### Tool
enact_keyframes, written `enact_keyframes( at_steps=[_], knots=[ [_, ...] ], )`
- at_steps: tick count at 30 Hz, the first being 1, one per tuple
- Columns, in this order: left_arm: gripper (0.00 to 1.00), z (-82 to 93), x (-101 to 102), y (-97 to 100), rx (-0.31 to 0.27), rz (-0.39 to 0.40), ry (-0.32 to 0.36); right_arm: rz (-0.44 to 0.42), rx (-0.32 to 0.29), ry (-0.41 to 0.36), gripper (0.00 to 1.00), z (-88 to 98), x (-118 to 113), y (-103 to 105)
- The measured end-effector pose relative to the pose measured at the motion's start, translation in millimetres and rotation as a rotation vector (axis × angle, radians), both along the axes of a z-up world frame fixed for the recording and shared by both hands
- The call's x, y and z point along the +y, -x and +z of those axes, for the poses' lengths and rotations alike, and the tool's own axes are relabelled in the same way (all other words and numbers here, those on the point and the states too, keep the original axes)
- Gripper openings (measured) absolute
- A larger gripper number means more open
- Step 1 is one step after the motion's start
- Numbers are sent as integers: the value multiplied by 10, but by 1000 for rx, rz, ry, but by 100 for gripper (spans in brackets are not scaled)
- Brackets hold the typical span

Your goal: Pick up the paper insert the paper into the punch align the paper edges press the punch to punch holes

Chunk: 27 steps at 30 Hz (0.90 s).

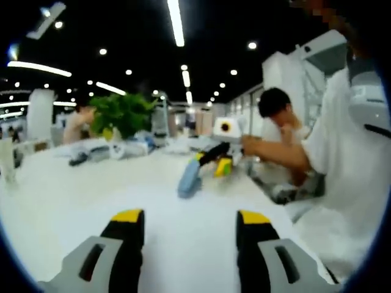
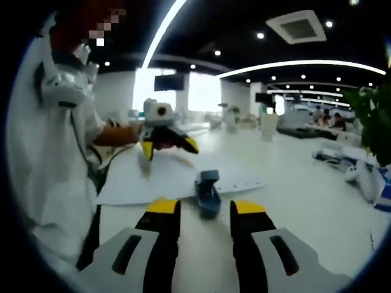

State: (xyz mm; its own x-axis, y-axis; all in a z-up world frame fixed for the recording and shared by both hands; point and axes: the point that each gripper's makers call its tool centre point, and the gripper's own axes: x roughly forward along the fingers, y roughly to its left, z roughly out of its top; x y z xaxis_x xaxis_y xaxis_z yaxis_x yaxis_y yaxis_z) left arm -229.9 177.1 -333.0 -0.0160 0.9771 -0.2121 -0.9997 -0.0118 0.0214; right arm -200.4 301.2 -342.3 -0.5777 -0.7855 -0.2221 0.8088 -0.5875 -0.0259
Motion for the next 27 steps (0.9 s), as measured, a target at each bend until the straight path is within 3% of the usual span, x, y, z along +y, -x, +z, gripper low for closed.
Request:
enact_keyframes(
  at_steps=[2, 4, 8, 11, 13, 16, 20, 27],
  knots=[
    [60, 36, 182, -21, 26, -39, 12, -96, 4, -14, 29, -21, 99, 68],
    [59, 32, 367, -27, 33, -79, 21, -130, 1, 11, 25, -5, 114, 59],
    [56, 111, 688, 40, 0, -115, -3, -206, 32, 47, 15, 98, 177, 33],
    [52, 140, 885, 98, -11, -137, -10, -326, -32, 80, 5, 69, 281, 100],
    [52, 132, 958, 112, -26, -151, -21, -421, -42, 98, 5, 59, 371, 176],
    [49, 49, 1031, 135, -41, -159, -24, -545, -108, 178, 5, 10, 395, 243],
    [44, -24, 1083, 86, -50, -195, -31, -707, -113, 170, 5, -87, 419, 272],
    [43, -150, 1091, -5, -9, -232, -15, -784, -104, 140, 5, -150, 298, 274]
  ],
)
